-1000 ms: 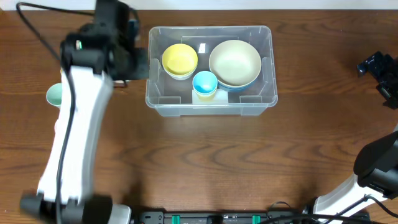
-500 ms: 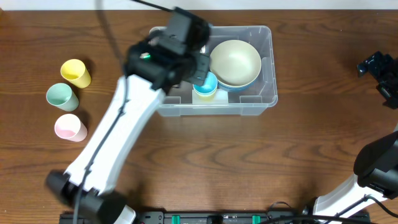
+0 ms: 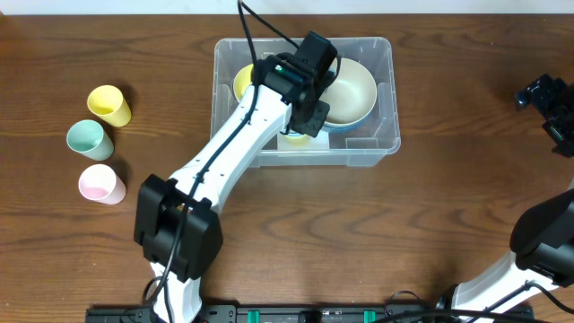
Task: Pack container
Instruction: 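Place the white cup onto the yellow and blue cup stack, then move the left gripper back to the remaining cups near the yellow cup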
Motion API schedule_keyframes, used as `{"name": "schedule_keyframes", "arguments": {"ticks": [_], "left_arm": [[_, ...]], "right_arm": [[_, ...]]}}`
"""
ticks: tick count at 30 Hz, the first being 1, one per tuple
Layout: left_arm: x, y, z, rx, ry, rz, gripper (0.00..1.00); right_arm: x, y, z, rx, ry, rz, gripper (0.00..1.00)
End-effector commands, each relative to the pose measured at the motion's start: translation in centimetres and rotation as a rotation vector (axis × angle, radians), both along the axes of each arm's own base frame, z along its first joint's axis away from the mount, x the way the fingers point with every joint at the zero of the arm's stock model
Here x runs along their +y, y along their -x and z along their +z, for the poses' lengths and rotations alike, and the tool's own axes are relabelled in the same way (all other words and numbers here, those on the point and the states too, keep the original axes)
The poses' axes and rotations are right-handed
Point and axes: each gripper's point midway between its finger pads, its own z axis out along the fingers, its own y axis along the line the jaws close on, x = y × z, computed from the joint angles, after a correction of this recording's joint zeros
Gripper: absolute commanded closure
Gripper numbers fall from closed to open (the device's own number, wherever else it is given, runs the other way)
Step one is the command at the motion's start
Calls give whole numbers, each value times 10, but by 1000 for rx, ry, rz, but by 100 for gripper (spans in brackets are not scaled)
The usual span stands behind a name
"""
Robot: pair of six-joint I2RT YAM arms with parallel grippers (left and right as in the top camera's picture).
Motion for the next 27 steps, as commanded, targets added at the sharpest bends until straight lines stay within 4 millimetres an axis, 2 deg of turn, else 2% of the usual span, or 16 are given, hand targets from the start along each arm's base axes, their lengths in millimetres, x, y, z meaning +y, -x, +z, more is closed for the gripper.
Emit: {"name": "schedule_keyframes", "arguments": {"ticks": [1, 3, 5, 7, 9, 11, 13, 15, 17, 19, 22, 27], "left_arm": [[3, -1, -2, 0, -14, -6, 70], [7, -2, 2, -14, -26, -9, 46], [11, -4, 12, -38, -20, 2, 33], [14, -5, 32, -72, 2, 9, 28], [20, -2, 58, -120, 20, 17, 28], [34, 1, 88, -185, 21, 41, 28], [58, 5, 117, -258, 1, 98, 28], [90, 9, 142, -326, -32, 186, 28], [126, 12, 162, -375, -59, 289, 28], [160, 15, 174, -394, -74, 379, 28], [213, 15, 175, -381, -97, 533, 28], [291, 7, 151, -316, -150, 759, 27]], "right_arm": [[0, 1, 1, -2, 3, -15, 1], [0, 1, 1, -2, 4, -15, 1], [0, 1, 1, -2, 4, -15, 1], [0, 1, 1, -2, 4, -15, 1], [0, 1, 1, -2, 4, -15, 1], [0, 1, 1, -2, 4, -15, 1], [0, 1, 1, -2, 3, -15, 1], [0, 1, 1, -2, 4, -15, 1], [0, 1, 1, -2, 4, -15, 1], [0, 1, 1, -2, 3, -15, 1], [0, 1, 1, -2, 4, -15, 1], [0, 1, 1, -2, 4, -15, 1]]}}
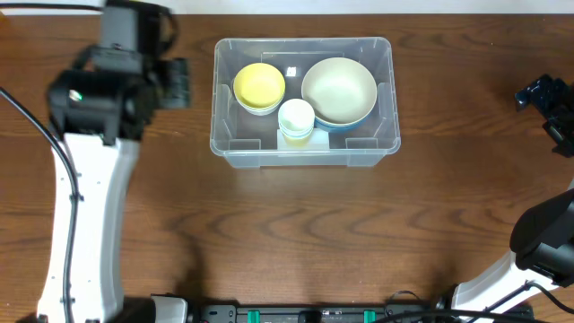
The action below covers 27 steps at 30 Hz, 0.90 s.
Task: Pack container
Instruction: 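Move the left gripper back to the remaining cups near the yellow cup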
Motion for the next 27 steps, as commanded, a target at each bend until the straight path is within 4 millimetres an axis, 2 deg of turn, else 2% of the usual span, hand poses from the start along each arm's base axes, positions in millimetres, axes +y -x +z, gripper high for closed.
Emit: {"name": "schedule_keyframes", "arguments": {"ticks": [1, 3, 5, 6, 11, 15, 20, 27], "left_arm": [[50, -8, -34, 77, 8, 189, 27], [78, -14, -50, 100, 31, 293, 27], [92, -22, -68, 134, 54, 328, 28], [101, -29, -83, 159, 82, 343, 28], [116, -54, -137, 249, 115, 334, 28], [121, -72, -180, 314, 92, 285, 28], [124, -86, -210, 354, 64, 224, 28], [131, -97, -227, 351, 52, 208, 28]], "right_arm": [[0, 1, 1, -2, 3, -15, 1], [0, 1, 1, -2, 3, -15, 1], [0, 1, 1, -2, 4, -15, 1], [0, 1, 1, -2, 4, -15, 1], [0, 1, 1, -2, 4, -15, 1], [0, 1, 1, -2, 4, -15, 1], [0, 1, 1, -2, 3, -15, 1], [0, 1, 1, -2, 4, -15, 1]]}}
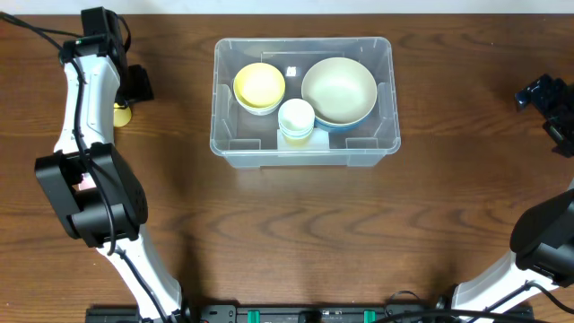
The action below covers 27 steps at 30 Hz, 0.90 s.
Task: Pack container
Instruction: 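Move the left gripper back to the remaining cups near the yellow cup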
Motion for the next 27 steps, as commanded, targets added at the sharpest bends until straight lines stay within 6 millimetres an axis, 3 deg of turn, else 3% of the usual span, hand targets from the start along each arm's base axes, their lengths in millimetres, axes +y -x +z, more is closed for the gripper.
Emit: {"name": "schedule_keyframes", "arguments": {"ticks": [1, 10, 12, 16, 19, 24, 27], "left_arm": [[5, 0, -10, 21, -7, -21, 28], [6, 1, -37, 78, 4, -32, 35], [5, 2, -42, 91, 7, -31, 45], [5, 4, -46, 105, 11, -31, 81], [4, 5, -47, 110, 12, -30, 93], [2, 12, -45, 128, 25, -2, 94], [-2, 15, -30, 118, 30, 19, 94]], "right_arm": [[0, 1, 1, -2, 4, -15, 1], [0, 1, 1, -2, 4, -15, 1], [0, 1, 1, -2, 4, -15, 1], [0, 1, 1, -2, 4, -16, 1], [0, 1, 1, -2, 4, -15, 1], [0, 1, 1, -2, 4, -15, 1], [0, 1, 1, -2, 4, -15, 1]]}}
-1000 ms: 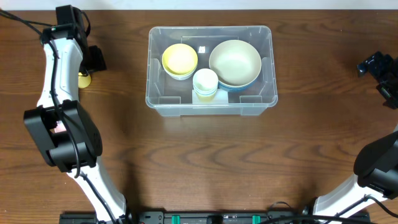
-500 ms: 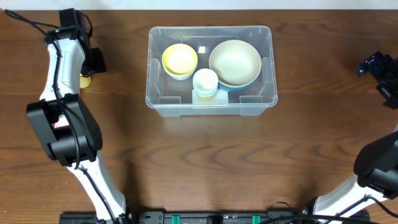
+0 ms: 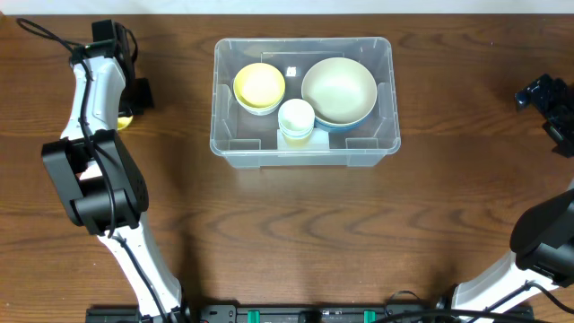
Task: Pack container
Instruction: 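Move the left gripper back to the remaining cups near the yellow cup, then grasp the yellow cup and carry it into the container's front-left corner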
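A clear plastic container (image 3: 386,135) stands at the table's back middle. Inside are a yellow bowl (image 3: 259,85), a white cup (image 3: 296,117) and a large cream bowl (image 3: 339,90) stacked on a blue one. My left gripper (image 3: 141,93) is at the far left, just above and beside a yellow cup (image 3: 124,117), of which only an edge shows. The arm hides the other cups there, apart from a pink sliver (image 3: 82,174). Whether its fingers are open does not show. My right gripper (image 3: 542,94) is off at the right edge, away from everything.
The left arm (image 3: 90,108) stretches along the left side of the table, its black base link (image 3: 94,184) over the cup area. Dark wood table (image 3: 305,233) spreads in front of the container.
My left gripper has shifted slightly nearer and to the right, staying by the yellow cup. The container's contents and the right arm are unchanged.
First my left gripper was down in the container over the white cup, with yellow, green and pink cups standing at the left. Then the arm was raised left of the container, the white cup left inside. Then it was over the cups, where it stays.
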Motion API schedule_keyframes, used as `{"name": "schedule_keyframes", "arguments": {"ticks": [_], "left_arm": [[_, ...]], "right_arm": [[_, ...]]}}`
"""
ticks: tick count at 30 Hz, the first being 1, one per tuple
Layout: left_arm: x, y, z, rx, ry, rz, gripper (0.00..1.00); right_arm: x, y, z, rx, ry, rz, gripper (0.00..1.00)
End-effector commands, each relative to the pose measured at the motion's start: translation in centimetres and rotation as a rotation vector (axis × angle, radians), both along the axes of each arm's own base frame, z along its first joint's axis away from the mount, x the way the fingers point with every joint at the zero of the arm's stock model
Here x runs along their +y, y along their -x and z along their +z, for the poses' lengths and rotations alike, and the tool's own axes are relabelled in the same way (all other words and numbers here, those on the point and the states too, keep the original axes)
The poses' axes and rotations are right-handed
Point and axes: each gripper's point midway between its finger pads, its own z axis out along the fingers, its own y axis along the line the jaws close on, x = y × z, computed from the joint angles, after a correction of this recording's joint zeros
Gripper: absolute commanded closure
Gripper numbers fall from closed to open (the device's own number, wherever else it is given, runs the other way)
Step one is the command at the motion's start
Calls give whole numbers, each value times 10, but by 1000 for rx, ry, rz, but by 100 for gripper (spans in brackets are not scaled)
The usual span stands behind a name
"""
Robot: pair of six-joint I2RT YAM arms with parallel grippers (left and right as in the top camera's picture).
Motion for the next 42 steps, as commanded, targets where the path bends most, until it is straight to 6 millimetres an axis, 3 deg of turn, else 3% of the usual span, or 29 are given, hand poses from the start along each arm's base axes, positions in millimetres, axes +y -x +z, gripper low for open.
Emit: {"name": "schedule_keyframes", "arguments": {"ticks": [1, 14, 16, 20, 24, 30, 34, 42], "left_arm": [[-4, 2, 24, -32, 2, 41, 94], [-58, 14, 176, -352, -28, -40, 94], [-78, 21, 194, -390, -1, -82, 94], [-140, 43, 220, -419, 120, -222, 94], [-197, 69, 226, -378, 146, -405, 94], [-264, 100, 209, -270, 149, -671, 94], [-280, 114, 197, -208, 152, -724, 94], [-275, 127, 160, -15, 139, -714, 94]], "right_arm": [[0, 1, 1, -2, 4, -16, 1], [0, 1, 1, -2, 4, -15, 1], [0, 1, 1, -2, 4, -15, 1], [0, 1, 1, -2, 4, -16, 1], [0, 1, 1, -2, 4, -16, 1], [0, 1, 1, -2, 4, -15, 1], [0, 1, 1, -2, 4, -15, 1], [0, 1, 1, -2, 4, -15, 1]]}}
